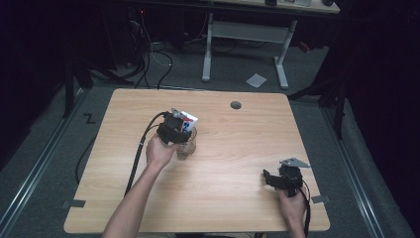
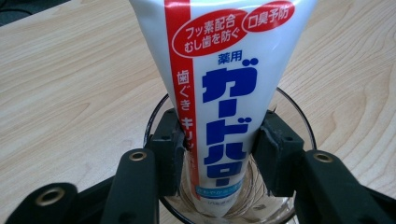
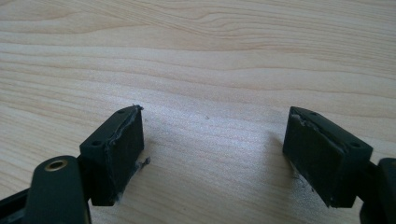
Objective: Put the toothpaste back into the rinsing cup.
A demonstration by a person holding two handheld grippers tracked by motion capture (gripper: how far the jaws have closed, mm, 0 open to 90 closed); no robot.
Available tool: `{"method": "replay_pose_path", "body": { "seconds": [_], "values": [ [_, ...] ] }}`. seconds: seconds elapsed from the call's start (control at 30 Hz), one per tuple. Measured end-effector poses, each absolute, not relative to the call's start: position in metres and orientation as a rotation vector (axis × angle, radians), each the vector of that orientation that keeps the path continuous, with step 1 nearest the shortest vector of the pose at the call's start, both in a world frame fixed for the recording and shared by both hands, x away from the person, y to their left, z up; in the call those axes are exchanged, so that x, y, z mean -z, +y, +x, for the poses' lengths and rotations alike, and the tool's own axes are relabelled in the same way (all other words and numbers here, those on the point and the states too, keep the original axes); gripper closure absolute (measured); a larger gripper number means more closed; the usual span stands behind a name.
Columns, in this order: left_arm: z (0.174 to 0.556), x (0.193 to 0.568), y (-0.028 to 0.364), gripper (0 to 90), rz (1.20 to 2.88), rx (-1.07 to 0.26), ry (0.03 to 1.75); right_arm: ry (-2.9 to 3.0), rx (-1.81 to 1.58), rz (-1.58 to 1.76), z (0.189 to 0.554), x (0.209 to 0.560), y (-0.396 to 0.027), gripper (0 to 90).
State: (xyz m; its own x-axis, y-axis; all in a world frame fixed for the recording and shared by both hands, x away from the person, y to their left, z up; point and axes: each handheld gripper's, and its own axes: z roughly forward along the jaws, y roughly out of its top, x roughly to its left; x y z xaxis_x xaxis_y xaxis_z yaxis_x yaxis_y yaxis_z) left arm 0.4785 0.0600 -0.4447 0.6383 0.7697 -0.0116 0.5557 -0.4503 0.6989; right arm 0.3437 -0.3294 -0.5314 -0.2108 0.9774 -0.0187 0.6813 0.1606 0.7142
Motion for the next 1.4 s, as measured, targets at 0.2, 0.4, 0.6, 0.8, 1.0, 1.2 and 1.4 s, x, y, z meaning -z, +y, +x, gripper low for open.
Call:
{"method": "replay_pose_path", "body": {
  "seconds": [0.2, 0.4, 0.6, 0.8, 1.0, 1.2, 1.4],
  "values": [
    [0.478, 0.445, 0.062, 54.6, 2.169, -0.406, 1.028, 1.96, -0.806, 1.568, 0.344, 0.531, -0.329, 20.1],
    [0.475, 0.444, 0.06, 51.9, 2.175, -0.42, 1.02, 1.959, -0.806, 1.569, 0.344, 0.531, -0.329, 20.1],
    [0.474, 0.442, 0.062, 48.8, 2.164, -0.429, 1.017, 1.96, -0.806, 1.567, 0.344, 0.531, -0.329, 20.1],
    [0.472, 0.439, 0.065, 46.7, 2.145, -0.43, 1.014, 1.96, -0.806, 1.568, 0.344, 0.531, -0.329, 20.1],
    [0.47, 0.436, 0.066, 44.3, 2.133, -0.435, 1.007, 1.959, -0.806, 1.568, 0.344, 0.531, -0.329, 20.1],
    [0.468, 0.434, 0.07, 41.8, 2.12, -0.433, 1.006, 1.96, -0.806, 1.566, 0.344, 0.531, -0.33, 20.1],
    [0.465, 0.435, 0.073, 41.5, 2.102, -0.425, 1.012, 1.959, -0.806, 1.568, 0.344, 0.531, -0.329, 20.1]
  ]
}}
